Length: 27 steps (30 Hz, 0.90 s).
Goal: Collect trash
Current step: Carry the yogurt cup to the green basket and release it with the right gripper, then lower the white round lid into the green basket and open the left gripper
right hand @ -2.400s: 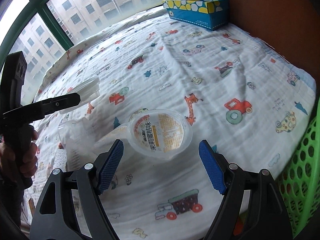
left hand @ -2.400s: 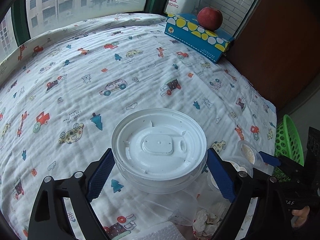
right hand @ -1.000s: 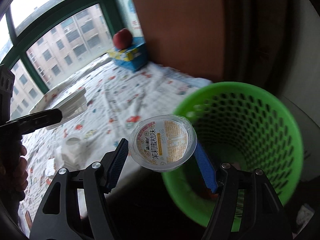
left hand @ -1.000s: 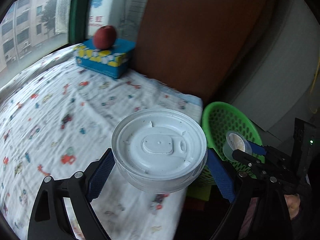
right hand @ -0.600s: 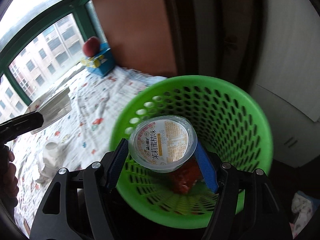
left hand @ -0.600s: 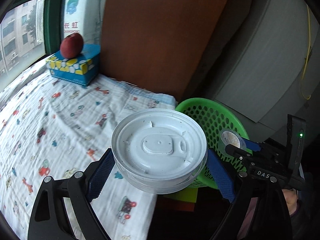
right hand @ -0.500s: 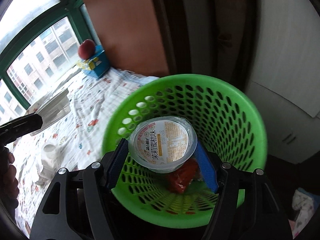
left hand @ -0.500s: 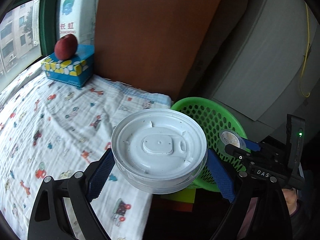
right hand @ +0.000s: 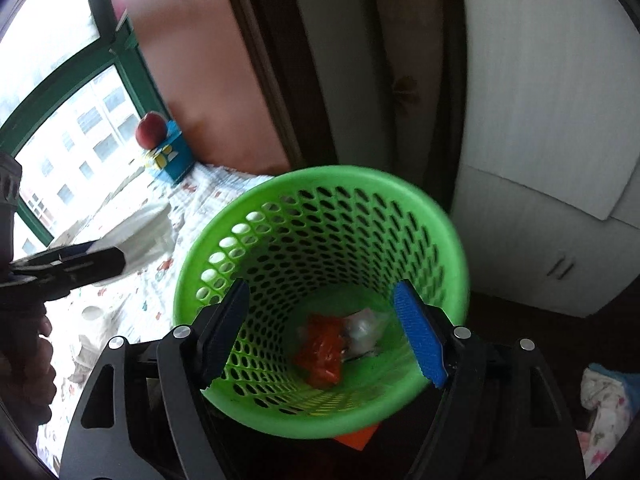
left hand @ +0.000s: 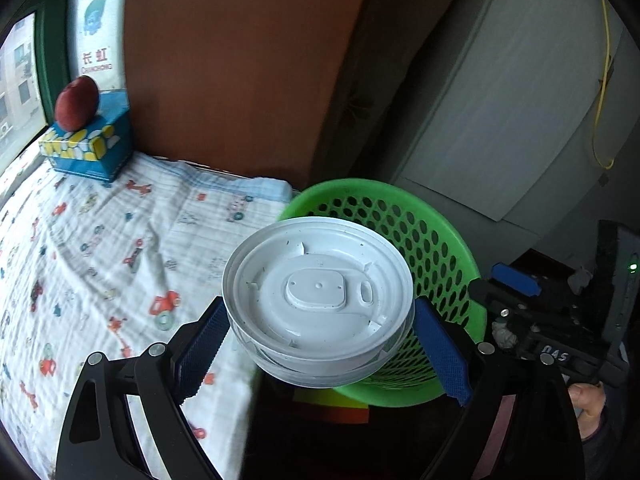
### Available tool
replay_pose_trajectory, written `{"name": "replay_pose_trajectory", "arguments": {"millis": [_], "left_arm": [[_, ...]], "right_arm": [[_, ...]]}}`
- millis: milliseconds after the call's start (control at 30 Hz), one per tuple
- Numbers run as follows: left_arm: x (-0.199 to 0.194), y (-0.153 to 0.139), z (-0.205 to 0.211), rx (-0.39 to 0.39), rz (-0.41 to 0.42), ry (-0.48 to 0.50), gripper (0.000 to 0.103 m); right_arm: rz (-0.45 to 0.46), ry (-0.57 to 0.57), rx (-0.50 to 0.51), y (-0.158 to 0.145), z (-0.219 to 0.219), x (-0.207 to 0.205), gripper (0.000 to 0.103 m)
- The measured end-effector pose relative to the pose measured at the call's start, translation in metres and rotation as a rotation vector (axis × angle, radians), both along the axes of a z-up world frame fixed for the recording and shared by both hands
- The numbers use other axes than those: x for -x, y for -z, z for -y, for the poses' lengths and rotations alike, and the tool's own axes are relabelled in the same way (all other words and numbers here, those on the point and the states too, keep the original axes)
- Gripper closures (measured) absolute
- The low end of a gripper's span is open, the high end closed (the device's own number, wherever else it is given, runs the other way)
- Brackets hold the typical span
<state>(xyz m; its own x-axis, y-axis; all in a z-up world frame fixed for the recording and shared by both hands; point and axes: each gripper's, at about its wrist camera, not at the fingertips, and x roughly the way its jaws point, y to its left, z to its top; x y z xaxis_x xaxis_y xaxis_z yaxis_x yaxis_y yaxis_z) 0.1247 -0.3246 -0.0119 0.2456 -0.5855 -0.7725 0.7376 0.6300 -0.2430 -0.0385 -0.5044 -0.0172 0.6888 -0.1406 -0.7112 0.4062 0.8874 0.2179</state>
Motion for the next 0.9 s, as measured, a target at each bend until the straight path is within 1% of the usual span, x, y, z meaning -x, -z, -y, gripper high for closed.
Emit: {"name": "replay_pose_trajectory", "arguments": {"millis": [100,233,367,400,433,533,700,900], "left_arm": [[0.005,0.005,0.014,-0.026,-0.010,0.030,0.015],[0.012,0.013,0.028,-0.037,-0.023,0.056,0.015],[0.018,0.021,0.038,-0.033,-0.040,0.071,0.013],[0.019,0.021,0.039,-0.022,-0.036,0.067,0.010],[0.020,0.021,0.041,-0.033,-0.046,0.063,0.009],[0.022,0.020,0.039,-0.023,-0.050,0.066,0.009],[0.022,0.010,0.018,-0.028,-0.014,0.027,0.009],[0.012,0.005,-0.031,-0.039,0.018,-0.056,0.009]], "right_arm": [[0.016,0.023,-0.003,-0.003,0.006,0.010,0.029],[0.032,0.041,-0.012,-0.004,0.011,0.019,0.029],[0.036,0.043,-0.011,-0.004,0.010,0.022,0.029],[0.036,0.044,-0.011,-0.004,0.010,0.022,0.029],[0.037,0.044,-0.014,-0.004,0.010,0.023,0.029],[0.039,0.040,-0.021,-0.004,0.009,0.022,0.029],[0.047,0.008,-0.021,-0.008,-0.001,0.020,0.029],[0.049,-0.055,-0.020,-0.011,-0.026,0.007,0.029]]}}
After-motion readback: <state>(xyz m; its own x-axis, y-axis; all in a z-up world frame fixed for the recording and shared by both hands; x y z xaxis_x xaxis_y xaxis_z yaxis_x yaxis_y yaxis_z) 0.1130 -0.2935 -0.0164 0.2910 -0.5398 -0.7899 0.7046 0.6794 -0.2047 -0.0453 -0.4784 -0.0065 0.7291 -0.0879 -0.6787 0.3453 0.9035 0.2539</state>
